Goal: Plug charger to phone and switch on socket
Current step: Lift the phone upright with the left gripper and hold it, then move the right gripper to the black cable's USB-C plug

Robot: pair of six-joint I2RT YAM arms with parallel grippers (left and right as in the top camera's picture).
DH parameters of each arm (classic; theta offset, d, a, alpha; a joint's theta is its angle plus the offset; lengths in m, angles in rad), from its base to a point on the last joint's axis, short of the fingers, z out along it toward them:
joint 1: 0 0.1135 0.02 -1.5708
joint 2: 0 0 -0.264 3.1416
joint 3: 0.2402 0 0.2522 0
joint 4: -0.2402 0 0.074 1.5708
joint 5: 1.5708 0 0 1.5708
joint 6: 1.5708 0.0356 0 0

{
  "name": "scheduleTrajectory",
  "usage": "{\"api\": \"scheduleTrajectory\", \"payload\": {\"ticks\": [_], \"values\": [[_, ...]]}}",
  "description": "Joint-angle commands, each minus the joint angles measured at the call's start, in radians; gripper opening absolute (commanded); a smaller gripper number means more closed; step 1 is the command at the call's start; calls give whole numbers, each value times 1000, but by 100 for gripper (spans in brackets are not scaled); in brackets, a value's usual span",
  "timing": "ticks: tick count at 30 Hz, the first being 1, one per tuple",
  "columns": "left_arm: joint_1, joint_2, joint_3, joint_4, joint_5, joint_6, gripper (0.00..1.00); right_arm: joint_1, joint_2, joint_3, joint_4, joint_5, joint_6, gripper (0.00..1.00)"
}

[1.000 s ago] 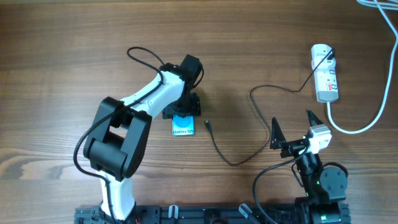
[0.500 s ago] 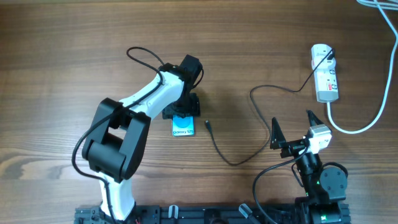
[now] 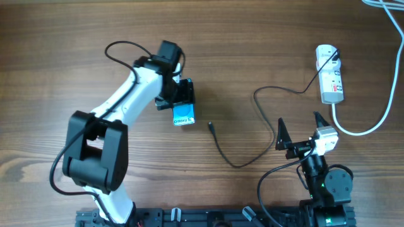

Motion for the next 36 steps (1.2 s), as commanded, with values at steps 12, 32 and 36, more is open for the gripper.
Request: {"api": "scheduleTrajectory", "payload": {"ticks": [12,32,36], "values": [[68,-15,-1,8,467,322,73,5,43,-1,20,-182,834,100],[68,-3,-1,15,460,338,74,5,797,870,-734,-443,308,100],[68,-3,-1,15,460,341,74,5,1006,1052,-950,-406,250,100]]}}
